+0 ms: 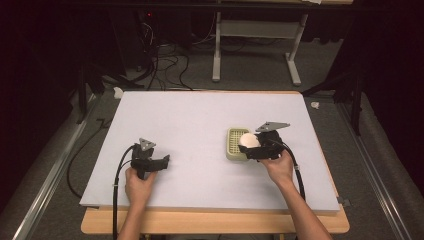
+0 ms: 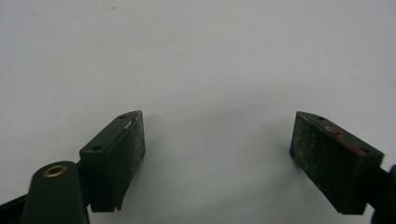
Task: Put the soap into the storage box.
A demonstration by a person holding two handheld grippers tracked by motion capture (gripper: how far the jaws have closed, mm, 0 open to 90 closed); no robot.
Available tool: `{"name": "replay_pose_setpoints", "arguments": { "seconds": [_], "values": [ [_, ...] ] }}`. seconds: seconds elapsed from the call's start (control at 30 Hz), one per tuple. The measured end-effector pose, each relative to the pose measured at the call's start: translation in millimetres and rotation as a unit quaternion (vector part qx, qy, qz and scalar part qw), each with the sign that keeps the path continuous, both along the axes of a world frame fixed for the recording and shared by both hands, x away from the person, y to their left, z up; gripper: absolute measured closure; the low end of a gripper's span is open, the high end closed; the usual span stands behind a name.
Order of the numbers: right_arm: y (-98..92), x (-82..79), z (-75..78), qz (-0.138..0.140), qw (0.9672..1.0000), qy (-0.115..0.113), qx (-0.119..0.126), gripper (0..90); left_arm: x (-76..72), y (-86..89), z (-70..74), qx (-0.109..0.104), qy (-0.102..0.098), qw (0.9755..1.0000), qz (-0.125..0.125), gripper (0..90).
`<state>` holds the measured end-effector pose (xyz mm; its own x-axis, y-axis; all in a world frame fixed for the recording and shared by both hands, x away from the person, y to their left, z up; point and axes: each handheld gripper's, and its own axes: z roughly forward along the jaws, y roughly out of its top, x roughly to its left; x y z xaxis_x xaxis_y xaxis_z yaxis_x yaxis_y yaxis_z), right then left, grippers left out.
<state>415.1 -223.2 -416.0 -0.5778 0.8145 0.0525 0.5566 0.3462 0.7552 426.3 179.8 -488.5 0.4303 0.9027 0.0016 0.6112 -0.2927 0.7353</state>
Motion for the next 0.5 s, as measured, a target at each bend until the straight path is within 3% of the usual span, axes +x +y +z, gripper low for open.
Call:
{"name": "replay_pose_setpoints", "arguments": {
  "seconds": [0.3,0.4,0.5],
  "values": [
    [6.7,8.1,-0.6,0.001,1.0000,0.008,-0.001,24.6,0.0,0.1,0.0,0.000,0.000,1.0000,0.000,18.5],
    [11.5,9.5,-1.8,0.001,0.9999,0.004,-0.016,24.6,0.0,0.0,0.0,0.000,0.000,1.0000,0.000,18.5],
    [13.7,11.1,-2.7,0.002,0.9999,0.006,-0.016,24.6,0.1,0.1,0.0,0.000,0.000,1.0000,0.000,18.5]
  ]
}}
